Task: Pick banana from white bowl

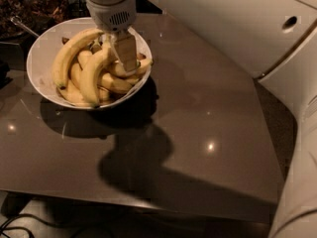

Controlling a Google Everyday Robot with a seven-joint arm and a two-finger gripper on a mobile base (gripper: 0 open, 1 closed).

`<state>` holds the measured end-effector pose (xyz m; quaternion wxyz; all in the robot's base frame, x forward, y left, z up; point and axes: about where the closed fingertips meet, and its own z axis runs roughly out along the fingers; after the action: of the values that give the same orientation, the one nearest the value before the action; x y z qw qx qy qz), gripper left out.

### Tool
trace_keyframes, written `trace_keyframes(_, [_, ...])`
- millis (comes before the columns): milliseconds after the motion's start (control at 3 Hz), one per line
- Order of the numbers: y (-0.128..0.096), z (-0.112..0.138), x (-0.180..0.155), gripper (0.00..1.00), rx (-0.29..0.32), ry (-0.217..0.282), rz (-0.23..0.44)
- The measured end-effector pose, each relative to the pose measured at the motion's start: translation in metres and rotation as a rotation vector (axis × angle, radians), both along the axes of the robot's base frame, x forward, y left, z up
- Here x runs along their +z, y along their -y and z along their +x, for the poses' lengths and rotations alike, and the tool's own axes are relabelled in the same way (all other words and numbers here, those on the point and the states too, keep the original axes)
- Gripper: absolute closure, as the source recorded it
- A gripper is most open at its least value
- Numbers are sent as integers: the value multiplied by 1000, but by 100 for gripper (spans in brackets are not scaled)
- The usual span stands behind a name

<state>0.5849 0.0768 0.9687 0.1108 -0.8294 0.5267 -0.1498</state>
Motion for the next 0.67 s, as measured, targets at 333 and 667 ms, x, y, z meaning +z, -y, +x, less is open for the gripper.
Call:
trace_keyframes(333, [-5,1,-3,38,16,0,-13])
trace_keyframes(667, [-13,4,-4,39,44,4,-31])
